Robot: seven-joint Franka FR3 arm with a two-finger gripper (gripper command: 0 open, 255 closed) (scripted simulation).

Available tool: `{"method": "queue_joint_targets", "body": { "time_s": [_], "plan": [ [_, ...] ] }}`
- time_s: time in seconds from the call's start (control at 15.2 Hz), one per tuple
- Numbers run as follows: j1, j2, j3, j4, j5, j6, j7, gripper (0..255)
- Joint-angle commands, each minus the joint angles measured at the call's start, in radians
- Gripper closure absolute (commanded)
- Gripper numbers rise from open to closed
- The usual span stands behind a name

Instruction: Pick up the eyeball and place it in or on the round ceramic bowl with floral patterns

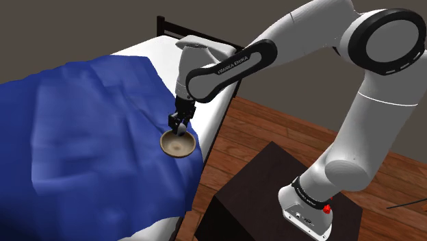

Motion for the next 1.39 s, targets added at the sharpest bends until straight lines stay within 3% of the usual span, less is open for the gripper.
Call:
{"method": "queue_joint_targets", "body": {
  "time_s": [0.0, 0.53, 1.06, 1.12, 1.32],
  "plan": [
    [0.003, 0.020, -0.004, -0.003, -0.009, 0.022, 0.003, 255],
    [0.022, 0.109, -0.026, -0.012, -0.046, 0.117, 0.019, 255],
    [0.022, 0.109, -0.026, -0.012, -0.046, 0.117, 0.019, 255],
    [0.022, 0.109, -0.026, -0.012, -0.046, 0.117, 0.019, 0],
    [0.022, 0.109, -0.026, -0.012, -0.046, 0.117, 0.019, 0]
  ]
}}
